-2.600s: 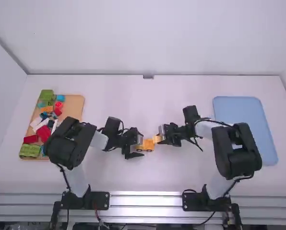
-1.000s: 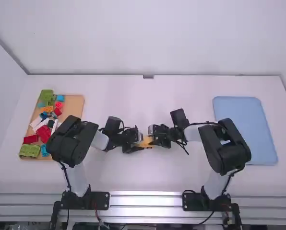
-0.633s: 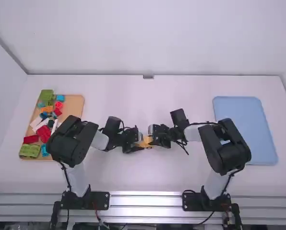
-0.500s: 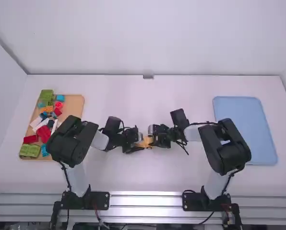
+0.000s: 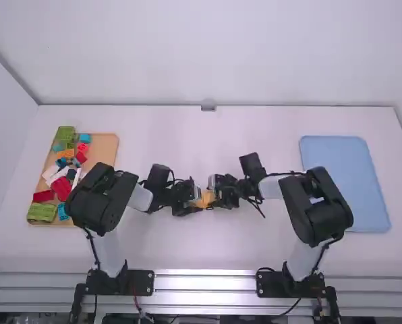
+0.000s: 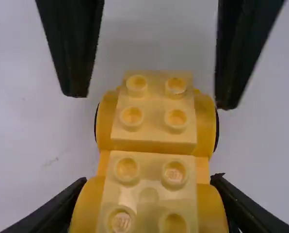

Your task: Assemble lego blocks to make yellow taxi

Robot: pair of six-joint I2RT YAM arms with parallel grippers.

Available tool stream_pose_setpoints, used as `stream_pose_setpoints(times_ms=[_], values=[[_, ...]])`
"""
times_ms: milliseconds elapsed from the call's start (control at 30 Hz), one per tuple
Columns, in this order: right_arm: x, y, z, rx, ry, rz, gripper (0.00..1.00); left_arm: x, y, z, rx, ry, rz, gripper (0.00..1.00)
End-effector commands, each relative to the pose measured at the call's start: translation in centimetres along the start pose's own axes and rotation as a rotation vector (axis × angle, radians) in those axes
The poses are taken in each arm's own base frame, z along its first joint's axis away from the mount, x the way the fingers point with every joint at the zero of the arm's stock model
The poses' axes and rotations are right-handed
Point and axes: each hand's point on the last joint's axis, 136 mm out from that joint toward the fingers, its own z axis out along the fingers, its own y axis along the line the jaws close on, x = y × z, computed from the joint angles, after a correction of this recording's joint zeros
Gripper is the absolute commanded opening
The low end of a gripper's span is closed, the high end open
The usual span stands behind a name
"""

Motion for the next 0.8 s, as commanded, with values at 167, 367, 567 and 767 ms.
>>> stream_pose_setpoints(times_ms=[167, 367, 567, 767], values=[[-2.5, -0.2, -1.3, 0.001, -0.073, -0.076, 0.0, 0.4, -0.7, 0.3, 0.024, 0.011, -0.021, 0.64], [-1.3, -0.2, -1.1, 0.008, -0.029, -0.037, 0.0, 0.4, -0.7, 0.3, 0.024, 0.01, -0.02, 0.64], [0.6, -0.4, -0.6, 0.023, 0.036, 0.045, 0.0, 0.4, -0.7, 0.3, 0.024, 0.01, -0.02, 0.64], [2.1, 0.1, 1.4, -0.024, 0.085, 0.085, 0.0, 0.4, -0.7, 0.3, 0.025, 0.01, -0.021, 0.63]])
